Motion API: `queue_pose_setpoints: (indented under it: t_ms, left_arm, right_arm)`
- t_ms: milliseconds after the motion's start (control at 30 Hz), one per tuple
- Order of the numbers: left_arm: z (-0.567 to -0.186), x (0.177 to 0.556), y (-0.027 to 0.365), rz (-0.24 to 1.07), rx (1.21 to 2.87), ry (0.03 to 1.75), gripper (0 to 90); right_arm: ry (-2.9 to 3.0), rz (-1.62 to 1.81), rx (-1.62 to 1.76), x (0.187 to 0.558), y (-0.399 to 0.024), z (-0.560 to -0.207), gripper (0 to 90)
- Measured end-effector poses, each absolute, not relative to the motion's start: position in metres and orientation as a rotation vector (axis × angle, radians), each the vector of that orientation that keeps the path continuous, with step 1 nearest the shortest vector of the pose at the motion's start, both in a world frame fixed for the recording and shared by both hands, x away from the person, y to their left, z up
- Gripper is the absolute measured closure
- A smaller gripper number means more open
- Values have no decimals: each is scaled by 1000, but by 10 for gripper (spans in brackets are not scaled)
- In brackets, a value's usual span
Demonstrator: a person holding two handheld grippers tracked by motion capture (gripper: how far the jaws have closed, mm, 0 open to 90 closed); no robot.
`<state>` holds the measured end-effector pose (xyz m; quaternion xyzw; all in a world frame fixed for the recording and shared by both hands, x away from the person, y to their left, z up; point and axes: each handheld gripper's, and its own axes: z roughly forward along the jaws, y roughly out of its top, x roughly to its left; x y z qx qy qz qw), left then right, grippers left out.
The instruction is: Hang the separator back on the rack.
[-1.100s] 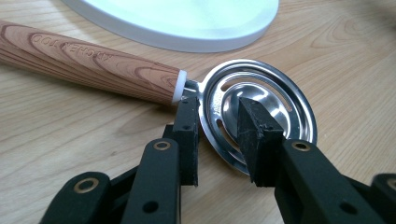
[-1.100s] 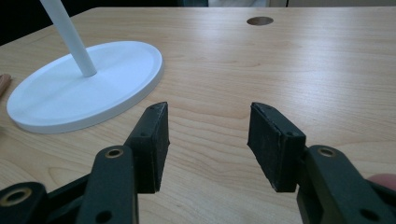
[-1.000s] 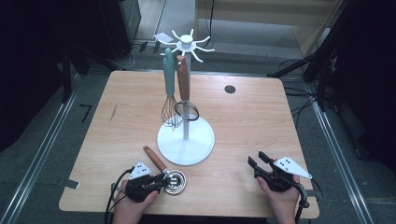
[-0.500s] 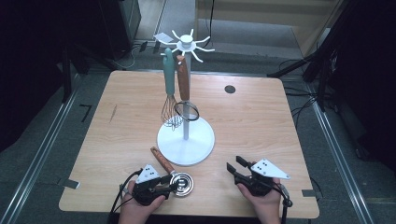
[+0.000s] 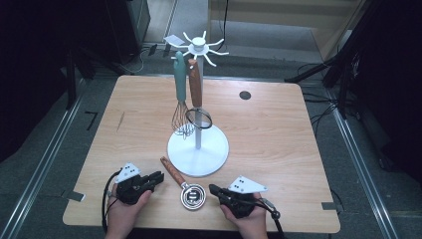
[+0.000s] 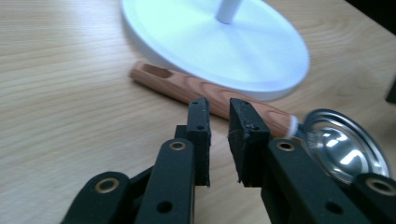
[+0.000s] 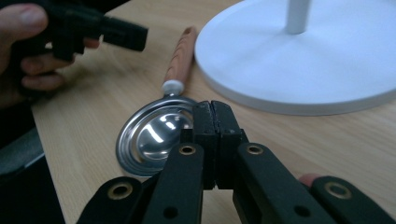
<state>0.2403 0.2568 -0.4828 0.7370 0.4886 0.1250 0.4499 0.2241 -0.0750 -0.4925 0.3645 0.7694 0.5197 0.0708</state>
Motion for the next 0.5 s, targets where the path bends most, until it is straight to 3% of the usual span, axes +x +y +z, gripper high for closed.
queue_pose_setpoints:
  t_ms: [200, 500]
  left_arm:
    - [-485, 247, 262, 330, 1823, 1232, 823]
    - [-487, 249, 264, 346, 1816, 1259, 737]
  right_arm:
    - [2418, 1487, 1068, 224, -49, -501, 900]
    - [2473, 1334, 1074, 225, -52, -504, 900]
